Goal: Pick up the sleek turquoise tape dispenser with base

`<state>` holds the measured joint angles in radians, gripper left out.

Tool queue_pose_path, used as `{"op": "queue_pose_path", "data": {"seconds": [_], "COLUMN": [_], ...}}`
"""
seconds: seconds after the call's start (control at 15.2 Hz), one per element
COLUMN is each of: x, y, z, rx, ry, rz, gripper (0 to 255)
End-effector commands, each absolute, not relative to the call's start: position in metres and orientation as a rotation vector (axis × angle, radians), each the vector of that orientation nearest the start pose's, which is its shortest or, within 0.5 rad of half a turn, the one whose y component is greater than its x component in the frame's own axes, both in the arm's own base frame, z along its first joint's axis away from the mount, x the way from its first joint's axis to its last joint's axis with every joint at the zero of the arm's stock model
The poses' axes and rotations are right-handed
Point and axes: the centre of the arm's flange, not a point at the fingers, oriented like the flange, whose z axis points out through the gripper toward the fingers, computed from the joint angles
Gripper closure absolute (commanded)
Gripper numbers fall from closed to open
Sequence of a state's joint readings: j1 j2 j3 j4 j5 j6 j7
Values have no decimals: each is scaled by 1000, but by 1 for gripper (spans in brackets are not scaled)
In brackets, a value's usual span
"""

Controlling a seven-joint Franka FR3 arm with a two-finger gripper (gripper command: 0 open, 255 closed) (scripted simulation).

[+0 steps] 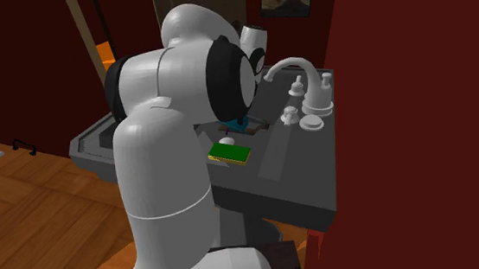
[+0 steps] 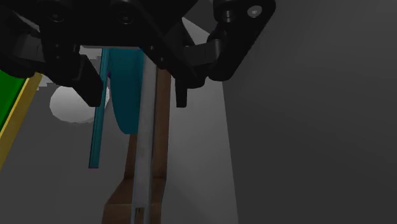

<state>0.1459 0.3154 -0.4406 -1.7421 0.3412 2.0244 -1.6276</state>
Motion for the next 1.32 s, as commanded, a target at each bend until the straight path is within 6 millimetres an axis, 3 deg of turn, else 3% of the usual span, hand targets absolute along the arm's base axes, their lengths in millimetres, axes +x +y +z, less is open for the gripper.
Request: {"op": "queue_pose_path", "data": {"seconds": [0.0, 0.53, 1.25], "x": [622, 623, 623], "y": [-146, -145, -145], "z": [408, 408, 466], "rx": [-2505, -2505, -2505], "ry": [-1717, -1717, -1717], "rz": [-221, -221, -221], "gripper": [255, 255, 255]}}
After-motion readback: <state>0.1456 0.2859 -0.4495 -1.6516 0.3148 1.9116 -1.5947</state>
